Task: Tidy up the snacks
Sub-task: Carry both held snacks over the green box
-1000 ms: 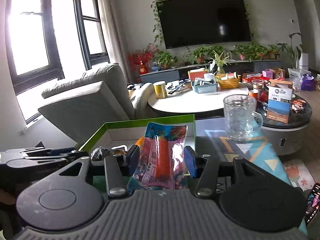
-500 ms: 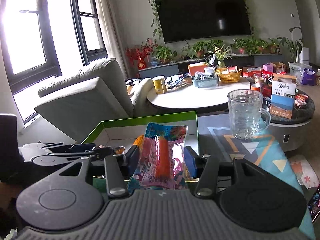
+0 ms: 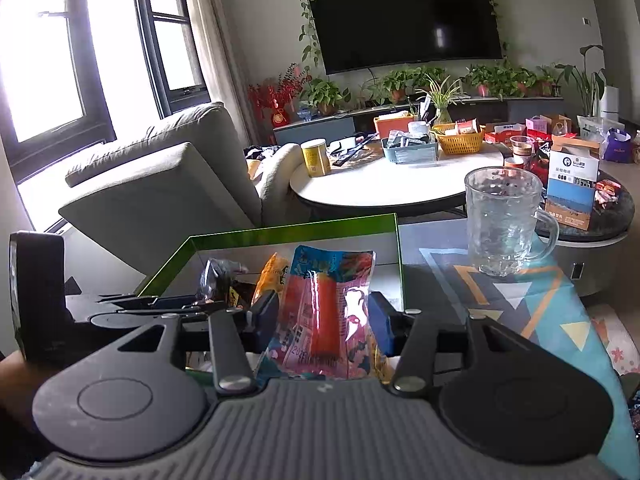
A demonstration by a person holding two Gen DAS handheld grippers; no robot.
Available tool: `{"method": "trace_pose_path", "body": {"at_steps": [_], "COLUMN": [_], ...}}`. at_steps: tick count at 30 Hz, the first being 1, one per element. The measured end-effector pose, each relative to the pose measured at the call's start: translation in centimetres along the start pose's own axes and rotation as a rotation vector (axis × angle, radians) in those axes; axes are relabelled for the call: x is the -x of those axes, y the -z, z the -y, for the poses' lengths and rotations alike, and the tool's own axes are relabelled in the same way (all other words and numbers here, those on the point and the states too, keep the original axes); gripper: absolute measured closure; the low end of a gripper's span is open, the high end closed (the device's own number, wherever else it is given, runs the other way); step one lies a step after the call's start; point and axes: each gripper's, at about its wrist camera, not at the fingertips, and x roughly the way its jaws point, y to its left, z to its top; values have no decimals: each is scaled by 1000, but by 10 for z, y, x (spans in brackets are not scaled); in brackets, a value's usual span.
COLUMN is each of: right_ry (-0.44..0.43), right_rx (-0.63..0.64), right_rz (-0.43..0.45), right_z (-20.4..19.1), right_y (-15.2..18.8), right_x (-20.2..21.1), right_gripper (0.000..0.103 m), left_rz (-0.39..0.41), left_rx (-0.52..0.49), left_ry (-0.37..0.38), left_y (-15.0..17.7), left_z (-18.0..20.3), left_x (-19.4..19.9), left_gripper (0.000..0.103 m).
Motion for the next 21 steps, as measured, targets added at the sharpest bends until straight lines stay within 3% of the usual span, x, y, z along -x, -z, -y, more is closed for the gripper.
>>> {"method": "trace_pose_path", "body": {"at_steps": [7,21], "right_ry": [-6,-15], "right_rx": [-5,-20], "right_rz": [-13,-25], "right_z": [-2,-6], "right_y": [-2,-7], "right_x": [-14,-34], "right_gripper": [51,51], "left_rz": [55,84], "left_rx": [-48,-37], "left_ry": [-8,-13], "left_y": [0,19], "left_z": [3,-1], "left_x": [17,58], "left_gripper": [51,50]}}
